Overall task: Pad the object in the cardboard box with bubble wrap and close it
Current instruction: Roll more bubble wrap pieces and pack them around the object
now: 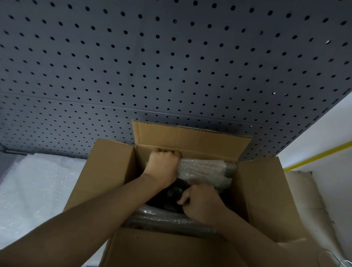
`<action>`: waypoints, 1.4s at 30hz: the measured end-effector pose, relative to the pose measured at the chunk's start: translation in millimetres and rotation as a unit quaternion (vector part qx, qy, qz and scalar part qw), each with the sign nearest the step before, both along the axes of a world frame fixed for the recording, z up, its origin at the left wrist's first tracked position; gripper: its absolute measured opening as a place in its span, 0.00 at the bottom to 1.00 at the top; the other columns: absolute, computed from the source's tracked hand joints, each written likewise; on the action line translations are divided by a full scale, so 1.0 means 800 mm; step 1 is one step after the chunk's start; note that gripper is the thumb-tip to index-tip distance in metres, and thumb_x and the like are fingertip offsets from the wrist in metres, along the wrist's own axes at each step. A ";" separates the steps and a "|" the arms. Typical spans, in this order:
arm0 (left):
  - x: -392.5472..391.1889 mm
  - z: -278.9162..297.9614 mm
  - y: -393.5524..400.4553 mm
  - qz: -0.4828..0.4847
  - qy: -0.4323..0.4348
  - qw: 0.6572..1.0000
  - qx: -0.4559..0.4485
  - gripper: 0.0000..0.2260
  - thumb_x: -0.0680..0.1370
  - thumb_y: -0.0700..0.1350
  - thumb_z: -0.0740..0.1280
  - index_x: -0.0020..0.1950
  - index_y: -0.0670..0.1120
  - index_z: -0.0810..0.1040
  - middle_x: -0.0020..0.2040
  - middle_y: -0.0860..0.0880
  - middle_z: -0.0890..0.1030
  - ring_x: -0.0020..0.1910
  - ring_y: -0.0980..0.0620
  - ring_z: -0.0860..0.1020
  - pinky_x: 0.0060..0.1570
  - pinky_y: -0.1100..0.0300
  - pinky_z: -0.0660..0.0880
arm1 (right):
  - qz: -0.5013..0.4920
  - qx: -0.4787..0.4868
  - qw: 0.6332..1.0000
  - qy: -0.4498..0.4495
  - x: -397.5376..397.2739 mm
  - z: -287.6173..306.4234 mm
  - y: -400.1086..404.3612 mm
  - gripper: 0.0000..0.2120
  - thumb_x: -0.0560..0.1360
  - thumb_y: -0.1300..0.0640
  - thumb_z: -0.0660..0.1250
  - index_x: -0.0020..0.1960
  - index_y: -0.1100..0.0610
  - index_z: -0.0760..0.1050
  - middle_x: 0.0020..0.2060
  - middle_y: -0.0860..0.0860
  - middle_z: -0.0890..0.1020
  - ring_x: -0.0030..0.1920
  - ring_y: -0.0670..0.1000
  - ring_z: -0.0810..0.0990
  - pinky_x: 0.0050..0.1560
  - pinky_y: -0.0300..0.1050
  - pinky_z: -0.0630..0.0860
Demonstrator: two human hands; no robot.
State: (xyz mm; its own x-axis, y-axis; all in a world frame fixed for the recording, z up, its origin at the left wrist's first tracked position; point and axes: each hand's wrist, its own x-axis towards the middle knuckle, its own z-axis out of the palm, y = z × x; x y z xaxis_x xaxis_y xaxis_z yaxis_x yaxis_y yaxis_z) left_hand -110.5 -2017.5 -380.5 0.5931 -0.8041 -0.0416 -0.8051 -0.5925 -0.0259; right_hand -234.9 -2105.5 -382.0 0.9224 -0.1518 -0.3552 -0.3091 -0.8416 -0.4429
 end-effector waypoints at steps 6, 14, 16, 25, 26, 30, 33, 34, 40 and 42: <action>0.003 -0.005 -0.001 -0.019 0.004 0.999 0.051 0.11 0.76 0.43 0.63 0.59 0.46 0.73 0.53 0.46 0.82 0.51 0.45 0.80 0.49 0.56 0.70 | 0.022 -0.060 0.998 -0.028 0.007 0.002 -0.006 0.18 0.75 0.51 0.66 0.62 0.53 0.66 0.54 0.52 0.79 0.53 0.52 0.78 0.44 0.41 0.67; 0.036 0.016 0.007 -0.083 0.102 0.984 0.124 0.09 0.77 0.45 0.63 0.55 0.45 0.77 0.53 0.45 0.81 0.51 0.46 0.79 0.44 0.56 0.72 | 0.022 -0.123 0.992 -0.028 0.017 -0.004 -0.009 0.14 0.80 0.49 0.57 0.61 0.54 0.72 0.53 0.53 0.81 0.52 0.53 0.79 0.50 0.47 0.75; 0.041 0.017 0.017 -0.067 0.156 0.978 0.120 0.12 0.74 0.43 0.65 0.57 0.46 0.77 0.53 0.46 0.81 0.52 0.46 0.79 0.46 0.57 0.75 | 0.032 -0.177 0.978 -0.105 0.013 0.001 -0.015 0.09 0.78 0.54 0.60 0.57 0.54 0.74 0.51 0.52 0.81 0.50 0.52 0.79 0.45 0.46 0.76; 0.045 0.001 0.039 -0.012 0.239 0.971 -0.003 0.21 0.73 0.34 0.65 0.63 0.51 0.78 0.62 0.50 0.80 0.61 0.51 0.77 0.63 0.57 0.73 | 0.008 -0.170 0.983 -0.070 0.029 0.003 -0.045 0.18 0.76 0.62 0.61 0.65 0.52 0.72 0.59 0.52 0.77 0.59 0.55 0.74 0.56 0.51 0.76; 0.046 -0.006 0.038 -0.007 0.237 0.971 -0.006 0.20 0.73 0.35 0.65 0.62 0.51 0.79 0.61 0.50 0.80 0.60 0.51 0.77 0.63 0.56 0.73 | 0.005 -0.170 0.984 -0.053 0.034 0.003 -0.044 0.17 0.76 0.62 0.61 0.64 0.52 0.73 0.58 0.53 0.78 0.58 0.55 0.75 0.55 0.50 0.76; 0.045 -0.016 0.034 0.002 0.235 0.972 -0.010 0.16 0.74 0.36 0.64 0.60 0.49 0.80 0.59 0.49 0.81 0.59 0.49 0.78 0.62 0.55 0.73 | -0.007 -0.168 0.986 -0.010 0.051 -0.003 -0.043 0.12 0.76 0.62 0.60 0.57 0.53 0.77 0.53 0.52 0.80 0.53 0.53 0.79 0.52 0.49 0.78; 0.040 -0.020 0.030 0.004 0.242 0.970 -0.004 0.14 0.75 0.36 0.64 0.59 0.46 0.81 0.59 0.47 0.81 0.60 0.48 0.77 0.63 0.55 0.72 | -0.020 -0.154 0.988 0.022 0.058 -0.011 -0.040 0.13 0.77 0.62 0.59 0.54 0.54 0.79 0.52 0.52 0.82 0.51 0.53 0.80 0.52 0.49 0.78; 0.038 -0.022 0.029 0.008 0.247 0.969 -0.001 0.13 0.75 0.36 0.64 0.57 0.46 0.81 0.58 0.47 0.82 0.59 0.49 0.78 0.62 0.55 0.72 | -0.021 -0.152 0.988 0.033 0.059 -0.014 -0.038 0.13 0.77 0.63 0.59 0.54 0.54 0.79 0.52 0.52 0.82 0.51 0.53 0.80 0.52 0.49 0.78; 0.035 -0.028 0.022 0.022 0.263 0.964 0.015 0.13 0.75 0.36 0.64 0.57 0.46 0.80 0.58 0.47 0.81 0.58 0.49 0.78 0.60 0.59 0.72 | -0.032 -0.115 0.990 0.076 0.063 -0.011 -0.042 0.14 0.74 0.63 0.63 0.58 0.53 0.78 0.57 0.53 0.80 0.56 0.54 0.78 0.57 0.49 0.77; 0.037 -0.023 0.025 0.030 0.273 0.961 0.019 0.14 0.74 0.36 0.65 0.58 0.48 0.80 0.59 0.49 0.81 0.58 0.49 0.78 0.60 0.59 0.73 | -0.062 -0.076 0.993 0.067 0.058 -0.008 -0.047 0.15 0.73 0.63 0.65 0.57 0.50 0.78 0.59 0.50 0.79 0.58 0.53 0.78 0.59 0.49 0.76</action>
